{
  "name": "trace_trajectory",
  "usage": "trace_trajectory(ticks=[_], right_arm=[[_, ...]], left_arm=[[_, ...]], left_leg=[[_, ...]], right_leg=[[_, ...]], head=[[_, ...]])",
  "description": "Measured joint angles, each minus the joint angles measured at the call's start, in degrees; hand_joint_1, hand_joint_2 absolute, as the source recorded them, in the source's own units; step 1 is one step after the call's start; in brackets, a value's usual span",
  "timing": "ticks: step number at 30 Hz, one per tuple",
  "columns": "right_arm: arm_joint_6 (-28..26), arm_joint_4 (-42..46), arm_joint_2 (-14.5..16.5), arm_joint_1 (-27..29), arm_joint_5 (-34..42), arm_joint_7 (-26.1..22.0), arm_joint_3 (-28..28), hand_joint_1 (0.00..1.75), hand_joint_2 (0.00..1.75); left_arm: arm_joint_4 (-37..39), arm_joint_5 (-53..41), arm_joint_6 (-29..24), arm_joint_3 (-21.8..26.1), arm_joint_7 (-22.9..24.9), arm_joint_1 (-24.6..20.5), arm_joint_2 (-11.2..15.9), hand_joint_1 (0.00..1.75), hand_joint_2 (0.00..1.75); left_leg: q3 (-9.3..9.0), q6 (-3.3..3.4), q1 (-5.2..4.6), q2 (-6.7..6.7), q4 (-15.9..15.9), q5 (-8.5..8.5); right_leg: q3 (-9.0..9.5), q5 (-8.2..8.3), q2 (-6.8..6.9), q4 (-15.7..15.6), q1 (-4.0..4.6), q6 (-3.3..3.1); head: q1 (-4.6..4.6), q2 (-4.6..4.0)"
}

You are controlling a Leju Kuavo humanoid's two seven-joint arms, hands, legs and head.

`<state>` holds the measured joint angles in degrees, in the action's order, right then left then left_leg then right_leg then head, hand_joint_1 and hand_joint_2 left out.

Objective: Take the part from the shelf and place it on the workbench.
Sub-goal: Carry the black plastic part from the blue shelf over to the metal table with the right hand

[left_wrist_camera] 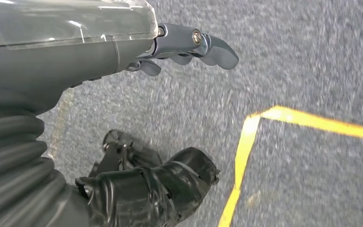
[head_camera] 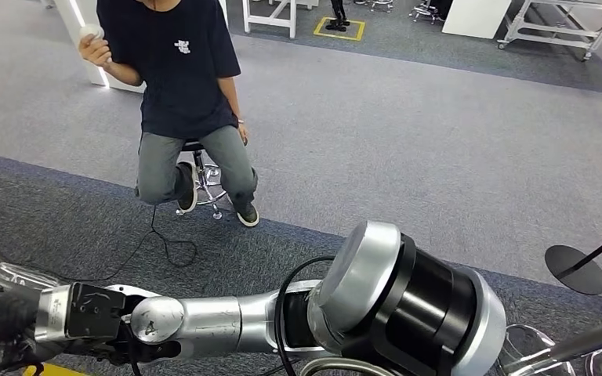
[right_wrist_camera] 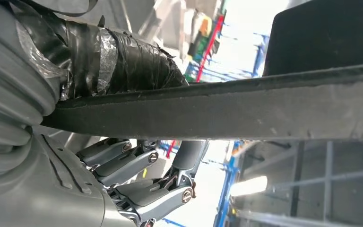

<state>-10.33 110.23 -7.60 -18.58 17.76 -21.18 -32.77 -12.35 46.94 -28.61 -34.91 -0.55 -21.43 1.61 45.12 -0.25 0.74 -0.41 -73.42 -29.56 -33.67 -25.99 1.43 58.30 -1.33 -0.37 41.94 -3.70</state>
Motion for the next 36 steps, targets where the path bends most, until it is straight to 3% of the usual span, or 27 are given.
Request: trace_trajectory(ticks=[1, 2, 4, 5, 9, 11, 13, 14, 15, 16, 18, 20, 23, 25, 28, 29, 30, 31, 33, 34, 36], right_arm=[[-0.91, -0.26, 0.12, 0.42, 0.18, -0.56, 0.04, 1.75, 1.75], [-1.7, -0.47, 0.24, 0.83, 0.47, -1.02, 0.15, 1.75, 1.75], [-2.58, -0.58, 0.42, 1.46, 1.55, -1.73, 0.79, 1.75, 1.75], [-2.8, -0.51, 0.54, 1.67, 2.08, -1.87, 1.39, 1.75, 1.75], [-2.63, -0.43, 0.6, 3.16, 3.24, -2.13, 3.26, 1.75, 1.75], [-2.43, -0.44, 0.54, 3.37, 3.37, -2.26, 3.63, 1.75, 1.75], [-2.39, -0.54, 0.54, 3.78, 3.49, -2.3, 3.85, 1.75, 1.75], [-2.38, -0.61, 0.54, 4.04, 3.5, -2.31, 3.9, 1.75, 1.75], [-2.38, -0.68, 0.54, 4.22, 3.53, -2.31, 3.96, 1.75, 1.75], [-2.36, -0.72, 0.54, 4.31, 3.59, -2.32, 4.07, 1.75, 1.75], [-2.25, -0.77, 0.54, 4.3, 3.7, -2.32, 4.39, 1.75, 1.75], [-2.07, -0.81, 0.55, 4.3, 3.73, -2.34, 4.62, 1.75, 1.75], [-1.89, -0.88, 0.55, 4.43, 3.81, -2.33, 4.67, 1.75, 1.75], [-1.86, -0.95, 0.57, 4.45, 3.86, -2.32, 4.71, 1.75, 1.75], [-1.87, -1.09, 0.68, 4.47, 3.96, -2.34, 4.74, 1.75, 1.75], [-1.88, -1.17, 0.69, 4.51, 4.0, -2.34, 4.74, 1.75, 1.75], [-1.98, -1.26, 0.69, 4.55, 4.08, -2.34, 4.75, 1.75, 1.75], [-2.18, -1.34, 0.69, 4.58, 4.21, -2.34, 4.75, 1.75, 1.75], [-2.64, -1.48, 0.69, 4.62, 4.52, -2.33, 4.77, 1.75, 1.75], [-2.79, -1.53, 0.69, 4.57, 4.63, -2.34, 4.78, 1.75, 1.75], [-2.85, -1.57, 0.73, 4.53, 4.67, -2.38, 4.84, 1.75, 1.75]], left_arm=[[-0.01, -0.26, 0.02, 0.0, 0.01, 0.14, -0.05, 0.0, 1.75], [-0.01, -0.55, 0.05, 0.0, 0.04, 0.22, -0.09, 0.0, 1.75], [-0.02, -1.15, 0.11, 0.0, 0.34, -0.04, -0.27, 0.0, 1.75], [-0.02, -1.38, 0.09, 0.0, 0.62, -0.25, -0.41, 0.0, 1.75], [-0.02, -1.57, -0.27, 0.0, 1.61, -0.91, -0.8, 0.0, 1.75], [-0.02, -1.5, -0.6, -0.01, 1.81, -1.33, -0.96, 0.0, 1.75], [-0.02, -1.42, -0.85, -0.02, 1.89, -1.74, -1.09, 0.0, 1.75], [-0.02, -1.34, -0.92, -0.02, 1.92, -1.83, -1.18, 0.0, 1.75], [-0.02, -1.25, -0.96, -0.02, 1.95, -1.85, -1.27, 0.0, 1.75], [-0.02, -1.15, -0.99, -0.02, 1.96, -1.83, -1.39, 0.0, 1.75], [-0.02, -1.0, -1.07, -0.02, 1.97, -1.85, -1.62, 0.0, 1.75], [-0.02, -0.82, -1.21, -0.02, 1.97, -1.99, -1.73, 0.0, 1.75], [-0.02, -0.62, -1.38, -0.02, 1.97, -2.09, -1.78, 0.0, 1.75], [-0.02, -0.61, -1.46, -0.02, 1.97, -2.19, -1.86, 0.0, 1.75], [-0.02, -0.59, -1.55, -0.02, 1.97, -2.24, -2.06, 0.0, 1.75], [-0.02, -0.57, -1.57, -0.02, 1.97, -2.14, -2.08, 0.0, 1.75], [-0.02, -0.55, -1.61, -0.02, 1.98, -2.03, -2.09, 0.0, 1.75], [-0.02, -0.53, -1.65, -0.02, 1.99, -1.97, -2.09, 0.0, 1.75], [-0.02, -0.49, -1.72, -0.02, 2.04, -2.02, -2.09, 0.0, 1.75], [-0.02, -0.49, -1.74, -0.02, 2.05, -2.08, -2.12, 0.0, 1.75], [-0.02, -0.48, -1.81, -0.02, 2.08, -2.2, -2.18, 0.0, 1.75]], left_leg=[[-1.21, -0.08, 0.11, 0.12, 2.25, 1.54], [-3.21, -0.11, 0.19, 0.32, 5.98, 3.42], [-6.87, 0.15, 0.01, 0.68, 12.35, 5.29], [-7.7, 0.41, -0.12, 0.78, 13.79, 5.3], [-8.34, 1.91, -0.29, 0.61, 14.52, 4.79], [-8.96, 2.65, -0.1, 0.62, 14.89, 4.67], [-9.28, 3.13, -0.18, 0.41, 14.88, 4.35], [-9.42, 3.24, -0.22, 0.21, 14.83, 4.15], [-9.62, 3.27, -0.24, -0.04, 14.76, 3.92], [-9.87, 3.19, -0.24, -0.31, 14.65, 3.67], [-10.38, 2.86, -0.29, -0.73, 14.44, 3.12], [-10.47, 2.31, -0.49, -0.98, 14.26, 2.71], [-10.53, 1.36, -0.61, -0.98, 14.45, 2.38], [-9.82, 0.75, -0.55, -0.61, 12.52, 1.19], [-4.56, 0.1, -0.33, -0.15, 2.62, -2.53], [-2.77, -0.02, -0.27, -0.11, -0.06, -2.93], [-1.89, -0.06, -0.23, -0.07, -0.72, -2.16], [-2.03, -0.01, -0.21, -0.03, 0.67, -0.36], [-4.54, 0.37, -0.25, 0.12, 7.44, 4.22], [-5.88, 0.62, -0.42, 0.18, 10.39, 5.55], [-7.26, 1.23, -0.76, 0.2, 13.14, 5.36]], right_leg=[[0.2, -0.21, 0.28, 0.07, -0.05, 0.15], [0.43, -0.47, 0.53, 0.19, -0.09, 0.37], [0.62, -1.03, 0.91, 0.52, 0.09, 0.96], [0.64, -1.2, 1.0, 0.59, 0.21, 1.26], [0.54, -1.97, 0.51, 1.18, 0.06, 2.53], [-1.66, -4.35, -0.59, 5.92, -0.07, 2.92], [-5.8, -7.09, -1.12, 13.53, -0.02, 3.04], [-7.5, -7.43, -1.18, 16.09, -0.02, 3.07], [-8.3, -6.65, -1.21, 16.64, -0.02, 3.03], [-7.97, -4.79, -1.22, 14.86, -0.02, 2.92], [-5.17, -0.36, -1.34, 7.47, 0.02, 2.5], [-2.93, 1.28, -1.56, 2.2, 0.2, 2.11], [-2.21, 0.84, -1.64, 0.94, 0.24, 1.45], [-1.54, 0.7, -1.52, 0.48, -0.03, 0.77], [-0.74, 0.14, -1.32, 0.34, 0.02, 0.0], [-0.54, -0.11, -1.34, 0.42, 0.08, -0.09], [-0.28, -0.43, -1.38, 0.51, 0.11, -0.1], [0.1, -0.82, -1.43, 0.63, 0.11, -0.03], [1.11, -1.7, -1.43, 0.74, 0.11, 0.26], [1.46, -2.06, -1.4, 0.78, 0.21, 0.49], [1.53, -2.4, -1.34, 0.71, 0.33, 1.05]], head=[[-0.8, 0.01], [-2.24, 0.06], [-6.1, 0.33], [-8.0, 0.53], [-14.27, 1.4], [-17.17, 1.79], [-19.42, 2.08], [-20.36, 2.25], [-21.24, 2.42], [-22.02, 2.57], [-23.18, 2.72], [-23.84, 2.82], [-24.29, 2.97], [-24.46, 3.03], [-24.57, 3.07], [-24.58, 3.08], [-24.58, 3.08], [-24.58, 3.09], [-24.6, 3.09], [-24.6, 3.09], [-24.94, 3.09]])
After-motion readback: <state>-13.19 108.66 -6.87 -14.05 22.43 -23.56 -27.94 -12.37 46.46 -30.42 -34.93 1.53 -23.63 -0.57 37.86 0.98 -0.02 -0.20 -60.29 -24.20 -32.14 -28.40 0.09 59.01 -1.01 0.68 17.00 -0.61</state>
